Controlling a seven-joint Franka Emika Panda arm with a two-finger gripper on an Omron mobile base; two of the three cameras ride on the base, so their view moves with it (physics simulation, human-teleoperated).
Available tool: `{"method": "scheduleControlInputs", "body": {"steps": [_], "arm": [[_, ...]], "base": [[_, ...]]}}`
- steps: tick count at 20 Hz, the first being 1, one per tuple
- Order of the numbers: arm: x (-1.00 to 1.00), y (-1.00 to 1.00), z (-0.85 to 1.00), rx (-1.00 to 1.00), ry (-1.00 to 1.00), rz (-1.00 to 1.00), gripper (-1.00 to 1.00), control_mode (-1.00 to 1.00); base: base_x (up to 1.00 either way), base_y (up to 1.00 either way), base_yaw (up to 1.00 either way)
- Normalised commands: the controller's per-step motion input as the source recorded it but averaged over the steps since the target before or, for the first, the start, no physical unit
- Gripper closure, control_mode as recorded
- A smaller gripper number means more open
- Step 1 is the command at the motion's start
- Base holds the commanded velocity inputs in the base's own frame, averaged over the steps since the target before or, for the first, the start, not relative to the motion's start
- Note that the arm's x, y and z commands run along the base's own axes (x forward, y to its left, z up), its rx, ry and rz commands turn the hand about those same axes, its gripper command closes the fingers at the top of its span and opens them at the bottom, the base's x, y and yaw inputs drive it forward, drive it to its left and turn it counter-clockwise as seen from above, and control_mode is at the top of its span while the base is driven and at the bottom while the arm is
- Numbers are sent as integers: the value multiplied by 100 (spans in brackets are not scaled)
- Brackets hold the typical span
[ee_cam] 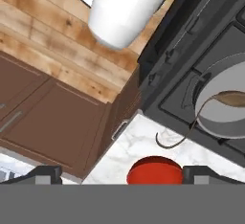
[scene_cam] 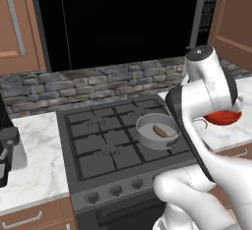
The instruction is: Open the cabinet and move the ladle to the pot. Then close the cabinet.
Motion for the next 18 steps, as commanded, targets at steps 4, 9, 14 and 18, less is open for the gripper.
{"method": "scheduleControlInputs", "body": {"steps": [4, 9, 14, 18], "arm": [[-75, 0, 12, -13, -20, 15, -100, -100], [-78, 6, 0, -7, -28, 21, -100, -100], [-59, 9, 25, -3, -33, 22, -100, -100], [-34, 3, 64, -11, -15, 20, -100, -100]], "base": [[0, 0, 0], [0, 0, 0], [0, 0, 0], [0, 0, 0]]}}
